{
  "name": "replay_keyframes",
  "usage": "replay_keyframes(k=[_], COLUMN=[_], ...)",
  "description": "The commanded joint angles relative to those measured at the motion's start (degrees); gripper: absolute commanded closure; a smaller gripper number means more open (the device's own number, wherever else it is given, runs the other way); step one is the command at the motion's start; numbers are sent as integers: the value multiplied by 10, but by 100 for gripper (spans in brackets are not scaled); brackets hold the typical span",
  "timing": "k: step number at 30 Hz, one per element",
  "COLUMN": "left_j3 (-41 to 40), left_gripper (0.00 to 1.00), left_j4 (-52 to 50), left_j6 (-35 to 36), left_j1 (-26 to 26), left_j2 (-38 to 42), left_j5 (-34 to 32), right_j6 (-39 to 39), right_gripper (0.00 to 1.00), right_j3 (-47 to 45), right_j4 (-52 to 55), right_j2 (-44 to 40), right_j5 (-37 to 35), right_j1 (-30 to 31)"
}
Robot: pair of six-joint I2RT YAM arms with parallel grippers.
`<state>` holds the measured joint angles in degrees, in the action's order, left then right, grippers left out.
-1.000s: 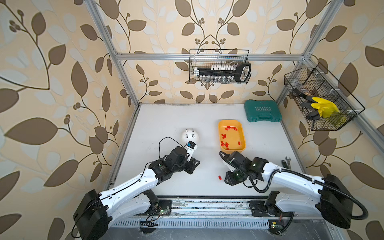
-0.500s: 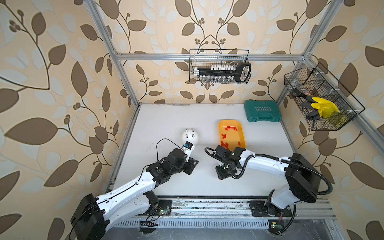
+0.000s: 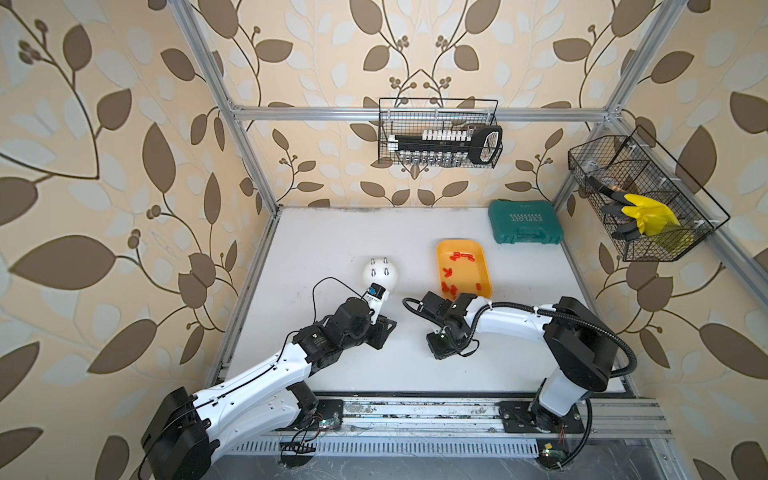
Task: Cover the protruding screws with screw protection sleeves
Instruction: Pick up the screw protection sleeve from the center of the board.
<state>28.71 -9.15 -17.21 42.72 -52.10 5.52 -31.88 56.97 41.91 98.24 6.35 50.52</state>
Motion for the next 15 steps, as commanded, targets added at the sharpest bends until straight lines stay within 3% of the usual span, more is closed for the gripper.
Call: replay_keyframes(k=[1,9,15], left_j3=[-3,-2,-3], left_gripper=[64,64,64], left_j4=[16,7,1], left_j6=[-6,-9,-10], left_j1=[0,0,0], left_j2=[9,19,30], left_j5=[-3,-9,-15], right_j6=[7,5,7], right_gripper=[72,83,86], right_j3=[12,13,12], right_j4=[-8,-3,0], right_j2=[17,16,9], right_j5=[4,1,-2], right_j1=[3,3,4])
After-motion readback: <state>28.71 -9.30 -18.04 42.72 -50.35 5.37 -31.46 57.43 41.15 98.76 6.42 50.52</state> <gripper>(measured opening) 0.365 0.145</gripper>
